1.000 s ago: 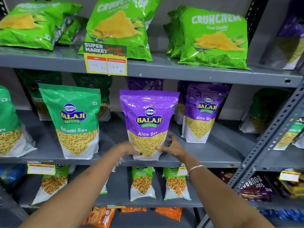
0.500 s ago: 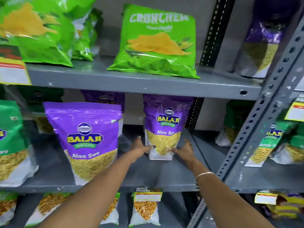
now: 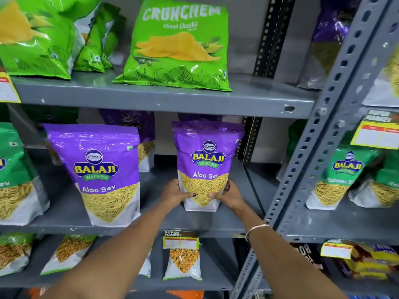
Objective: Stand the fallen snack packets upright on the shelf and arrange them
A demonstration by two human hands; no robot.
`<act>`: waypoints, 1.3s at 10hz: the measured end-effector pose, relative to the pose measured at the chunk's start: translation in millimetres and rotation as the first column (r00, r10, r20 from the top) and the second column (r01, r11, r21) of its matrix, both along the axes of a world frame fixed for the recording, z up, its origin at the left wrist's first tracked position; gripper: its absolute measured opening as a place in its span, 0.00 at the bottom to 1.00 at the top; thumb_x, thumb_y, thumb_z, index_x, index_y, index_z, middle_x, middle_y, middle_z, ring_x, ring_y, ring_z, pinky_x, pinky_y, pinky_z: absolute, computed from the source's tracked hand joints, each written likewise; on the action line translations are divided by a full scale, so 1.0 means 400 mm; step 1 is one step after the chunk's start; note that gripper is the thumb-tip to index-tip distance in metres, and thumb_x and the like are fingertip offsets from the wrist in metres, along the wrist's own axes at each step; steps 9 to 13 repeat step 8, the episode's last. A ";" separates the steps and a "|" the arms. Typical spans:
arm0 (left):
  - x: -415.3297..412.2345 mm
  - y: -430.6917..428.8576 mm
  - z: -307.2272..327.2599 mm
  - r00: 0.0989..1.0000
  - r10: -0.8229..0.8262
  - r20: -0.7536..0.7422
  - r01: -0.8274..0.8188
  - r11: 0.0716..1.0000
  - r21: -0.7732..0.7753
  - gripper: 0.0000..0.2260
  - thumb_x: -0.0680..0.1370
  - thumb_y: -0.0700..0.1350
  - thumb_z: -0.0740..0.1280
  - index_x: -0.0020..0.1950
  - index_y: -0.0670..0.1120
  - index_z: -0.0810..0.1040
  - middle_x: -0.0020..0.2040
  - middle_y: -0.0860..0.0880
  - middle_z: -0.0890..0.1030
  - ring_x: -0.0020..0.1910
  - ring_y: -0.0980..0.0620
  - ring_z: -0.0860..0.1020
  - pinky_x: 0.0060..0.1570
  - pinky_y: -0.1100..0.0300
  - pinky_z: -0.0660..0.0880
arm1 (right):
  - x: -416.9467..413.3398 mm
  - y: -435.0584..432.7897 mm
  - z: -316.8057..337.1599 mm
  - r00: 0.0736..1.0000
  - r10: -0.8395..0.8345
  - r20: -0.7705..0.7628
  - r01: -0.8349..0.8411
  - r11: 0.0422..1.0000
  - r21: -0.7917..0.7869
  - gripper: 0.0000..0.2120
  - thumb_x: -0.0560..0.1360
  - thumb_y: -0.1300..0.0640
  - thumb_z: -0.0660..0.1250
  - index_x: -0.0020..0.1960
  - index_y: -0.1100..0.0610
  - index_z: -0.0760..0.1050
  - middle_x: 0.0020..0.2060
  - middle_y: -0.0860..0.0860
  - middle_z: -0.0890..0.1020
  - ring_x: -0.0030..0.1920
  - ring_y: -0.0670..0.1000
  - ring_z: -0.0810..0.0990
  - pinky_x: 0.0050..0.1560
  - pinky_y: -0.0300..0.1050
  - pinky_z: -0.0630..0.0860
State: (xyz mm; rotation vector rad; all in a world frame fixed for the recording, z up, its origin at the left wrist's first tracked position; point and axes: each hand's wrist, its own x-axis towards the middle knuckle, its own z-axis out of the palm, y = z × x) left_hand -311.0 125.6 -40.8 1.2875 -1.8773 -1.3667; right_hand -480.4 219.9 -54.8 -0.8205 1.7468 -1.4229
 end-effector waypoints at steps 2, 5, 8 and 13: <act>0.045 0.071 0.013 0.986 -0.025 0.163 0.047 0.990 -0.130 0.23 0.65 0.45 0.78 0.56 0.36 0.77 0.56 0.38 0.83 0.56 0.41 0.80 0.57 0.48 0.77 | 0.043 0.090 0.021 0.998 -0.024 -0.060 0.025 0.999 0.023 0.30 0.63 0.68 0.77 0.60 0.63 0.67 0.58 0.61 0.78 0.60 0.59 0.77 0.63 0.55 0.75; 0.073 0.120 0.027 0.974 -0.030 0.222 0.072 0.980 -0.183 0.21 0.66 0.46 0.76 0.56 0.39 0.78 0.58 0.41 0.83 0.57 0.44 0.80 0.57 0.52 0.76 | 0.079 0.151 0.032 0.994 -0.014 -0.108 0.016 1.000 0.021 0.33 0.63 0.66 0.78 0.63 0.63 0.67 0.61 0.60 0.78 0.56 0.52 0.76 0.58 0.46 0.74; 0.080 0.137 0.036 0.968 -0.081 0.237 0.119 0.981 -0.154 0.26 0.68 0.49 0.75 0.61 0.39 0.73 0.63 0.41 0.78 0.62 0.43 0.76 0.61 0.49 0.74 | 0.100 0.155 0.055 0.989 0.017 -0.150 -0.010 0.999 0.050 0.36 0.63 0.64 0.79 0.65 0.63 0.63 0.64 0.60 0.75 0.66 0.58 0.74 0.66 0.54 0.72; 0.080 0.137 0.036 0.968 -0.081 0.237 0.119 0.981 -0.154 0.26 0.68 0.49 0.75 0.61 0.39 0.73 0.63 0.41 0.78 0.62 0.43 0.76 0.61 0.49 0.74 | 0.100 0.155 0.055 0.989 0.017 -0.150 -0.010 0.999 0.050 0.36 0.63 0.64 0.79 0.65 0.63 0.63 0.64 0.60 0.75 0.66 0.58 0.74 0.66 0.54 0.72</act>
